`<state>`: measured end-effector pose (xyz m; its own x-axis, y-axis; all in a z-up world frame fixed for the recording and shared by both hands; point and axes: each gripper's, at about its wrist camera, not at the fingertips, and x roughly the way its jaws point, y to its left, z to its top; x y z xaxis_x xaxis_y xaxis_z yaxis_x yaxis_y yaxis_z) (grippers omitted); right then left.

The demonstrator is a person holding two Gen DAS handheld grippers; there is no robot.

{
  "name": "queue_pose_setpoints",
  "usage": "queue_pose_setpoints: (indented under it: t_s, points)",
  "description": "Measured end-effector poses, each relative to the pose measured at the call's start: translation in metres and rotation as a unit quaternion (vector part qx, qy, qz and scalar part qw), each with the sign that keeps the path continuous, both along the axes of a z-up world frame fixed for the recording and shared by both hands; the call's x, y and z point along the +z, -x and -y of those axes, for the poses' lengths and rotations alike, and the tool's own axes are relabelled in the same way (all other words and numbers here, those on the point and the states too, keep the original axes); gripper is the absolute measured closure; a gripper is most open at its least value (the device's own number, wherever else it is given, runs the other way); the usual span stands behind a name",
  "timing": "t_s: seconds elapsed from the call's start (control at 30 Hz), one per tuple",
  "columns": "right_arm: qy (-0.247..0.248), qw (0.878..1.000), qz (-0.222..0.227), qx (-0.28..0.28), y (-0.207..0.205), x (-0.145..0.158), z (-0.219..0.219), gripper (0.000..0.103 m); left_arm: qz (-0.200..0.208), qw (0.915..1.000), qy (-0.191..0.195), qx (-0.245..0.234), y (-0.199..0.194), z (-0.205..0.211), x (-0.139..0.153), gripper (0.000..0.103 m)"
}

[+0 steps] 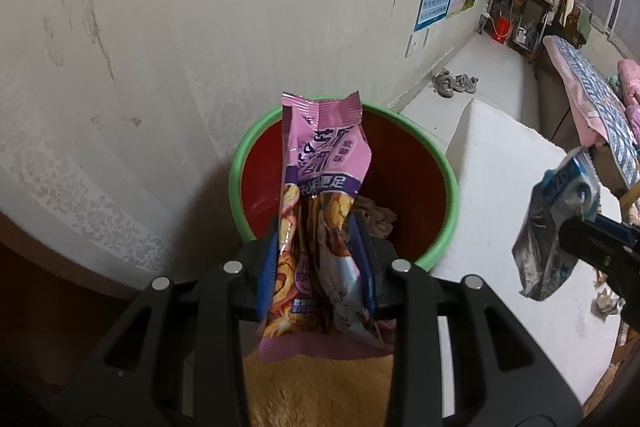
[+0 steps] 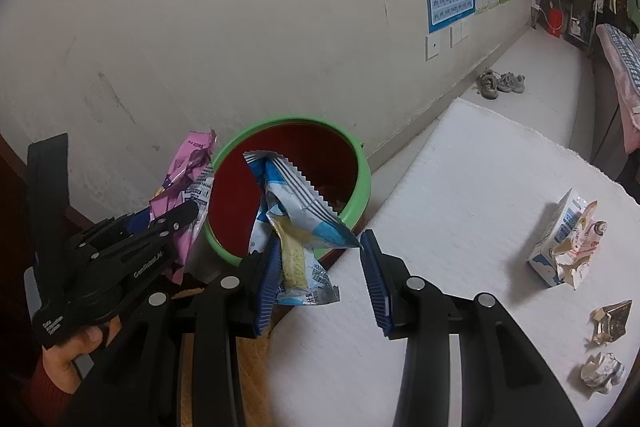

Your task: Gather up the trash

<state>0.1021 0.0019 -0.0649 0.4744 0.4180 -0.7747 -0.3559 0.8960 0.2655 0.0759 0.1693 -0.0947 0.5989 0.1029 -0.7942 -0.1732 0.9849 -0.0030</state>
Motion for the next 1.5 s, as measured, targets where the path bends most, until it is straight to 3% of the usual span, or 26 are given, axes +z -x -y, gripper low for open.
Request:
queue_pose_setpoints:
  t_s: [0.93,1.07,1.13,1.3,1.5]
  points:
    - [0.015,1.000,-0.019,0.014,-0.049,-0.014,-0.047,0.063,-0.028,0.9992,-0.012,-0.027,-0.048,-0.020,-0.031,0.070]
    - [0.018,0.999,-0.023,0.016,-0.052,-0.019,-0.053,0.058,-0.036,0.9991,-0.014,-0.017,-0.051,-0.025,-0.036,0.063]
    - [0.014,0.999,-0.028,0.018,-0.055,-0.022,-0.055,0.049,-0.040,0.9990,-0.012,-0.014,-0.051,-0.028,-0.037,0.050]
    - [0.011,0.999,-0.033,0.016,-0.059,-0.025,-0.053,0.043,-0.039,0.9992,-0.013,0.000,-0.047,-0.033,-0.037,0.034]
    - [0.007,1.000,-0.020,0.002,-0.047,-0.018,-0.034,0.032,-0.032,0.9993,0.001,0.018,-0.034,-0.036,-0.029,0.032]
